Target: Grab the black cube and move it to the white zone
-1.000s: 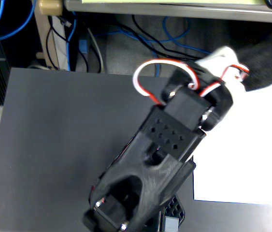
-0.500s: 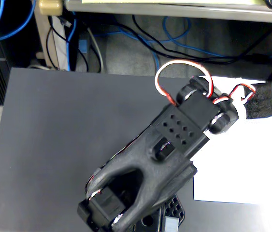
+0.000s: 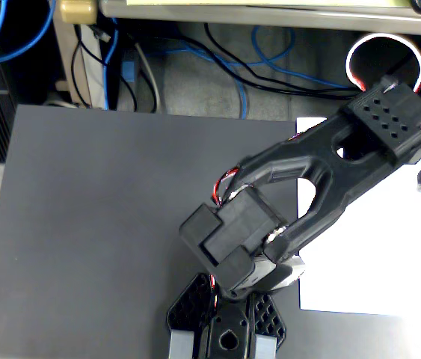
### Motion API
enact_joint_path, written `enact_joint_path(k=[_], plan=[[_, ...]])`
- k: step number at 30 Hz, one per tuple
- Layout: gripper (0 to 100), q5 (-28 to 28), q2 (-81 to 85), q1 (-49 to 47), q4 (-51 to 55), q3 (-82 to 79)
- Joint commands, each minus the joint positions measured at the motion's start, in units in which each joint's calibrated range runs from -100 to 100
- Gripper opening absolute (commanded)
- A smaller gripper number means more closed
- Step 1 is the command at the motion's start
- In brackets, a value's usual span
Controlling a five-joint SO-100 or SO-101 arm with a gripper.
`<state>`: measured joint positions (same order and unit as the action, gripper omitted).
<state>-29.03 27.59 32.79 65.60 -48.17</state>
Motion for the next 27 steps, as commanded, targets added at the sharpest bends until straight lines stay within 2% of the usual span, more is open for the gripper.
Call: enact_joint_path(k=[1,6,9,14,18,22,25,27], plan=[[2,0.2,0.1,0.5,-1.0,6.5],[2,0.2,0.0,0.0,-7.2,0.7],[8,-0.1,0.0,-0.2,-7.6,-0.7],[8,-0.4,-0.1,-0.3,-8.1,-2.2],[8,-1.5,-0.1,-0.3,-13.8,-7.2],[19,-1.6,-0.1,-1.4,-13.7,-7.1],[22,-1.9,-0.1,-2.3,-13.4,-7.3],[22,-4.1,-0.1,-2.3,-14.0,-10.4]])
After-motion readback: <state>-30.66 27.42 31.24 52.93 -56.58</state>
